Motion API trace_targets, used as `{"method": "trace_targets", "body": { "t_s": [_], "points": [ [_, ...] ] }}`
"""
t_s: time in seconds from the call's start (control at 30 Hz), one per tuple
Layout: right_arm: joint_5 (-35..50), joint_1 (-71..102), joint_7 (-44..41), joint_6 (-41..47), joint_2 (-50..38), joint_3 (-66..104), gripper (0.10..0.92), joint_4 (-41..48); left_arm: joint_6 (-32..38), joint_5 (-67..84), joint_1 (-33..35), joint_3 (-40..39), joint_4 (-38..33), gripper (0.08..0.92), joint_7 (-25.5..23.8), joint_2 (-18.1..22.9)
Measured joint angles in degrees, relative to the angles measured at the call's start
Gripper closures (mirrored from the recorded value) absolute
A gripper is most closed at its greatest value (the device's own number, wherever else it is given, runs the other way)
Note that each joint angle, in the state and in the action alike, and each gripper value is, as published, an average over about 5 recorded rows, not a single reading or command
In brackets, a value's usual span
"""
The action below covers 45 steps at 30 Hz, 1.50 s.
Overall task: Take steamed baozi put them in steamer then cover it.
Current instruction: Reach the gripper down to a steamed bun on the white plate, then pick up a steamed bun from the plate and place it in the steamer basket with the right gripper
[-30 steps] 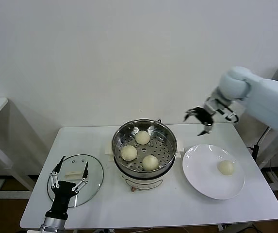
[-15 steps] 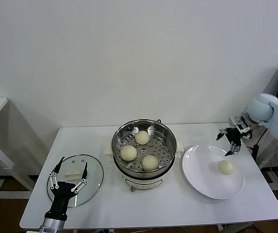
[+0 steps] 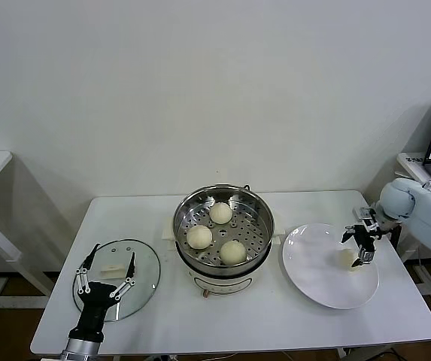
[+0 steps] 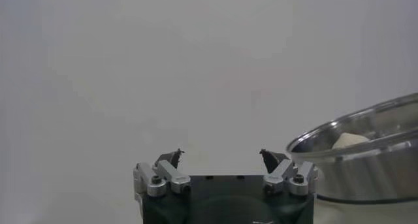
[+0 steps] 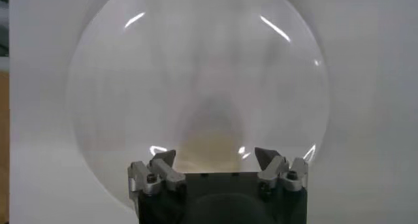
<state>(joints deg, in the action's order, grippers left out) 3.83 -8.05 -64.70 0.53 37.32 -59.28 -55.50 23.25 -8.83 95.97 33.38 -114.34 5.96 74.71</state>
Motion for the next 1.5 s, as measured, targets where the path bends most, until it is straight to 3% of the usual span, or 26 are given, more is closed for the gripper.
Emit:
{"method": "trace_targets", "body": {
  "t_s": [0.33,0.7,0.97,1.5],
  "points": [
    [-1.39,2.31,1.02,0.16,0.6,0.88,0.217,1.72,0.07,0.05,0.15,0.31,0.07,0.177,0.0,0.03],
    [-1.98,2.45,1.91,0.15,0.87,1.09,0.352,1.83,-0.18,0.48,-0.17,0.87,-0.16,0.177,0.01,-0.07],
    [-0.64,-1.71,0.19,0.2,0.42,-0.58,0.37,-0.48,-0.34,0.47,-0.38,0.36,-0.17,0.177,0.02,-0.08],
    [14.95,-26.53,-7.63,3.1,7.06,-13.62,0.364,-11.18,-0.5,0.08,-0.38,-0.53,-0.6,0.177,0.03,-0.03]
  ]
}}
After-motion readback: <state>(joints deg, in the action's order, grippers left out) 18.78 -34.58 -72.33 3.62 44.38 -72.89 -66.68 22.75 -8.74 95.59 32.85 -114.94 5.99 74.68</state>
